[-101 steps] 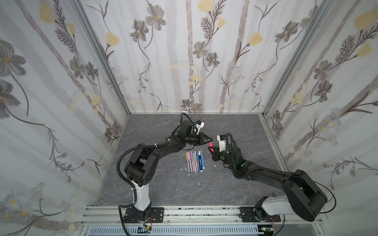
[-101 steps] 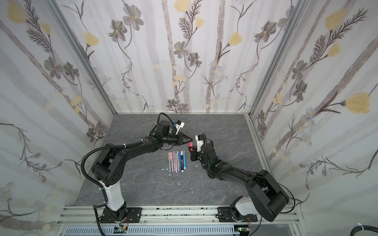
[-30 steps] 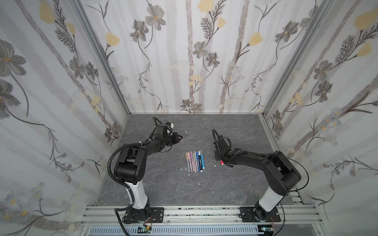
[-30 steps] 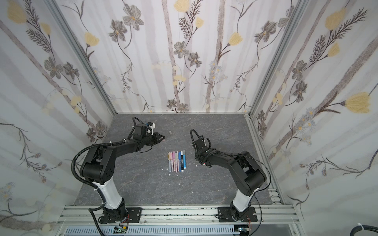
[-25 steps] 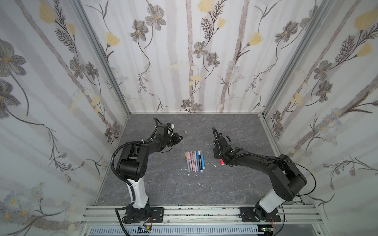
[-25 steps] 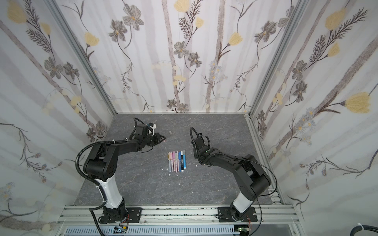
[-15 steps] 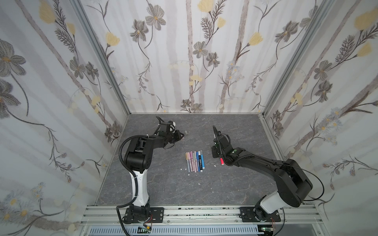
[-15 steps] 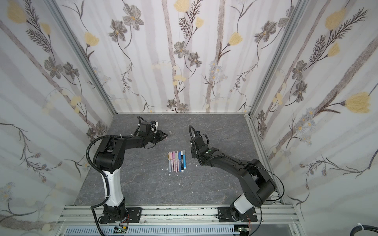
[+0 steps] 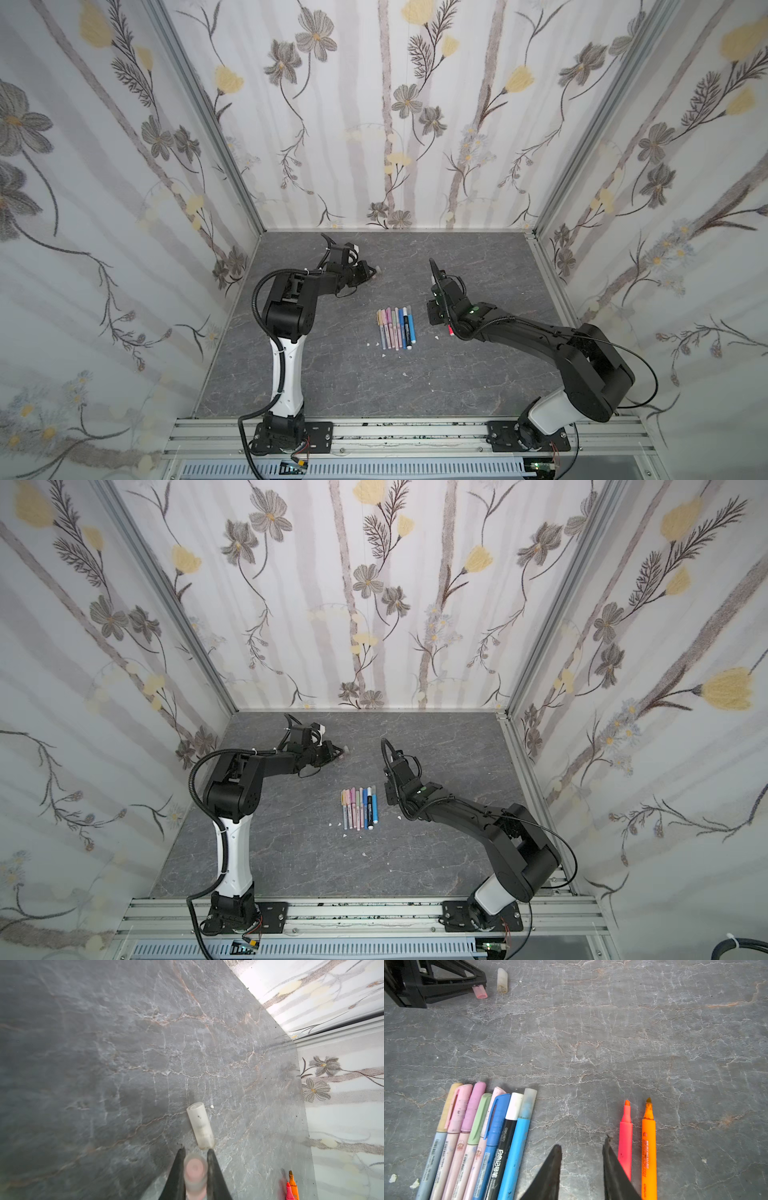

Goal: Remove pen caps from pens
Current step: Place the pen cap at the top-center of the table.

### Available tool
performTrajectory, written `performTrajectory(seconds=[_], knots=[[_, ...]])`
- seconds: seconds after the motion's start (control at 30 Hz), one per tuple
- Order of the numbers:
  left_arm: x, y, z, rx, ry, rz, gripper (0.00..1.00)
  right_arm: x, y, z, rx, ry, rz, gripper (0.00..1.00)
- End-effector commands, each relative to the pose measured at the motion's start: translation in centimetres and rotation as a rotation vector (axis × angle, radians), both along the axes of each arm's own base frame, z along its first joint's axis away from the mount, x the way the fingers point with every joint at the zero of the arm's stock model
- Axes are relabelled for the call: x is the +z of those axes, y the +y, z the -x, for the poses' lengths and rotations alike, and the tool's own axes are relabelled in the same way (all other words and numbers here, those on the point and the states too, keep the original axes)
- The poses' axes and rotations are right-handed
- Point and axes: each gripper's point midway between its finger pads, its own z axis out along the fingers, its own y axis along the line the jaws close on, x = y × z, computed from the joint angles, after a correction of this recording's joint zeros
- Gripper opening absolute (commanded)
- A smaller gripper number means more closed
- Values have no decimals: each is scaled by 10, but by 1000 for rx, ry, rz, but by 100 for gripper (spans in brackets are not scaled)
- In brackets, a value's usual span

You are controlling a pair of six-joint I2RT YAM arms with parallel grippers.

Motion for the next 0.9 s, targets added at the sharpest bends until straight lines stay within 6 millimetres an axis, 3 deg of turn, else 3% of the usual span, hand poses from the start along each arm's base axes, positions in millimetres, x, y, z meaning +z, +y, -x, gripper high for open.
performTrajectory(seconds=[0.0, 0.27, 0.6, 0.73, 0.77, 0.87], knots=[[-1, 0, -5, 6, -3, 0, 14, 3, 8, 0, 12, -7, -22, 35], [-7, 1, -6, 11, 4, -12, 25, -1, 13, 3, 24, 3, -19, 35], [-7, 3, -4, 19, 9, -22, 30, -4, 20, 7, 42, 14, -20, 35], [0, 8, 0, 35, -6, -28, 31, -3, 27, 8, 62, 14, -37, 35], [3, 9, 2, 37, -10, -25, 32, -14, 29, 10, 69, 39, -28, 35], [15, 13, 12, 40, -25, -16, 34, -22, 38, 13, 89, 62, -36, 35]])
